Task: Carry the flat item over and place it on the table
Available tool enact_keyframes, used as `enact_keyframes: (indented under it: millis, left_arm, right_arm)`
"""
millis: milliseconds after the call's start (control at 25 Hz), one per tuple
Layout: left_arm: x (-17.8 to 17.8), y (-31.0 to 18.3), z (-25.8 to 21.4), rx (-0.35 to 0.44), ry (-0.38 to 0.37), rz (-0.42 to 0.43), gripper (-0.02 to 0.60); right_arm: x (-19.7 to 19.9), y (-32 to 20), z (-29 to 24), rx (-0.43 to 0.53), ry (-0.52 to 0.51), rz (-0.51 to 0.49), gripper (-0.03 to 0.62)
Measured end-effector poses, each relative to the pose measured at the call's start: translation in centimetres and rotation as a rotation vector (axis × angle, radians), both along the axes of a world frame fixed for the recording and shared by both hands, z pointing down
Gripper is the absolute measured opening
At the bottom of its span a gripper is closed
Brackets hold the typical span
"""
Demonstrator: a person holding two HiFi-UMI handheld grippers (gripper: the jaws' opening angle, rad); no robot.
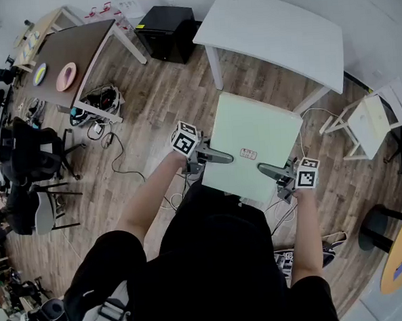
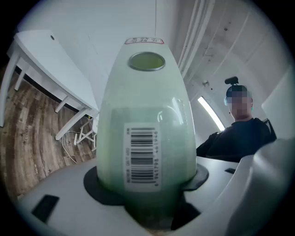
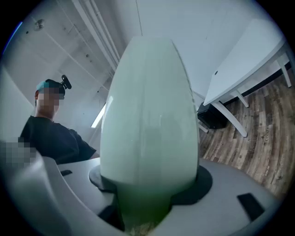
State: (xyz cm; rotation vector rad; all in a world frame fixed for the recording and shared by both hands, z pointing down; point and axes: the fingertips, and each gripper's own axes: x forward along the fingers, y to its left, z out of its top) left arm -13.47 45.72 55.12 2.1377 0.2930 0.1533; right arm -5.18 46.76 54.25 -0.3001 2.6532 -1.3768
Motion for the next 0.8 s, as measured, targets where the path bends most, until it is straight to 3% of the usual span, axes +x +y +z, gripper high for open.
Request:
enact_keyframes:
  millis: [240,520,800]
  left_arm:
    - [1.2,0.0,1.3,-0.06,0.024,0.037,0.304]
    - [2.0,-5.3,1.4,-0.093,-0.012,0.091,0.302]
    - [1.5,-11.5,1.1,-0.123,0.015,0.122,0.302]
  right_arm:
    - [1.1,0.3,1.1,-0.055,0.011,0.043,0.301]
    - [2.1,-4.9,1.2,-0.129,-0.021,0.098,0.301]
    - [1.4,-10.8,0.6,-0.142,-0.012,0.145,0.301]
